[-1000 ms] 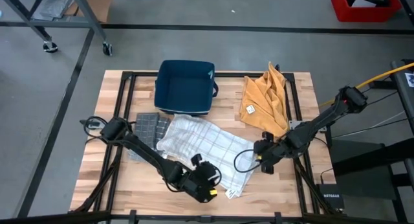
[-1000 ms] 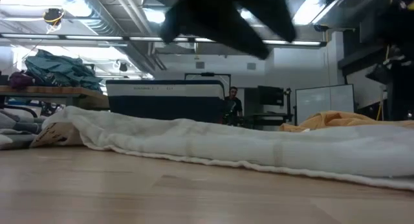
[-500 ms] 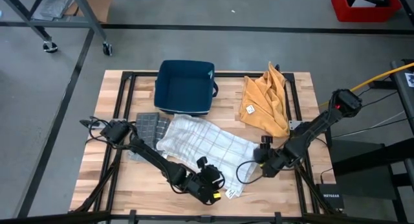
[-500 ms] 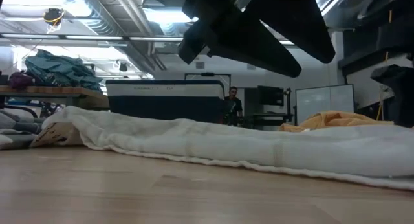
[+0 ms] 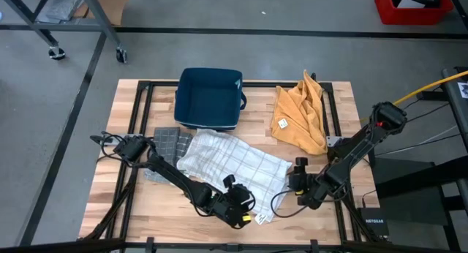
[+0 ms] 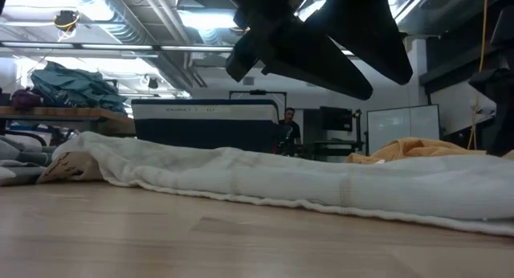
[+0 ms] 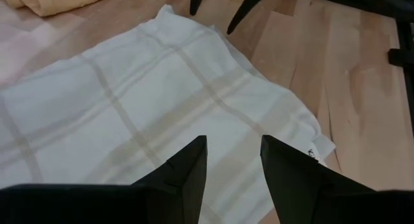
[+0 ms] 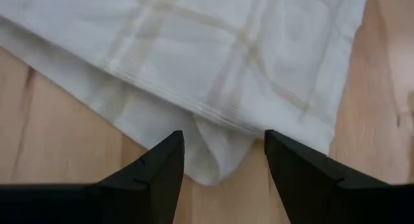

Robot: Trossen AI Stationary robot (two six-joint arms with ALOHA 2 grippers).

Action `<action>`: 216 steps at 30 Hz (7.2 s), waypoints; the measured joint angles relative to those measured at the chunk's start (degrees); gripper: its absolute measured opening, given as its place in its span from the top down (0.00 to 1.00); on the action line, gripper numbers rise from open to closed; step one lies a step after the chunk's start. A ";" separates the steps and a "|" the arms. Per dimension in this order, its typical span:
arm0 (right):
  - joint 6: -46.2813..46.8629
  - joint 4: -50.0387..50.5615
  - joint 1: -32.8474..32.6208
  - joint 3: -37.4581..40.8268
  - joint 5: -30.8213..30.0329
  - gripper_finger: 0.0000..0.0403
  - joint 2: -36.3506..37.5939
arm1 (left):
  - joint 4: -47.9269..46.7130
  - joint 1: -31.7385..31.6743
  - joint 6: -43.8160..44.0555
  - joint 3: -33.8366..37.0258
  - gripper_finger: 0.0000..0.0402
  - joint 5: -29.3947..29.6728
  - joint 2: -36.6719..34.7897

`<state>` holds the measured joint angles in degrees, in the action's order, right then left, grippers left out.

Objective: Fold towel
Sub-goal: Fold the white patterned towel

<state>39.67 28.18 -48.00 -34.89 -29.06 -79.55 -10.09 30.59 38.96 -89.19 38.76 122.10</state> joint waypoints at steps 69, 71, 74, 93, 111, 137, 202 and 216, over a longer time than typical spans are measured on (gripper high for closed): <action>-8.43 -11.62 0.01 -11.74 7.67 0.91 -15.96 | 4.02 7.45 -21.77 -1.74 0.66 -16.58 6.05; -8.43 -11.62 0.01 -11.72 7.61 0.91 -15.96 | 3.82 7.79 -24.88 -1.84 0.66 -12.40 6.05; -8.43 -11.62 0.01 -11.74 7.63 0.91 -15.96 | 3.06 7.52 -29.16 -1.88 0.66 -7.42 6.05; -8.43 -11.64 0.01 -11.74 7.41 0.91 -15.91 | -0.49 6.19 -34.93 -1.88 0.66 -14.59 6.05; -8.43 -12.06 0.01 -11.74 7.63 0.91 -15.89 | -0.82 5.60 -34.37 -2.10 0.66 -13.85 9.35; -5.63 -12.09 0.01 -11.74 7.68 0.91 -15.89 | 0.66 1.22 -28.40 -1.91 0.86 -15.93 9.49; -11.90 4.91 16.52 -38.10 4.57 0.99 -16.04 | -34.24 17.47 41.90 -6.08 1.00 11.28 -3.72; -22.72 -3.89 25.12 -38.10 8.28 0.98 -21.93 | -51.20 19.59 61.20 -6.05 1.00 6.33 -3.72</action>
<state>16.95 24.29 -22.88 -72.99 -20.78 -101.48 -61.29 50.18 100.16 -95.24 45.10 118.39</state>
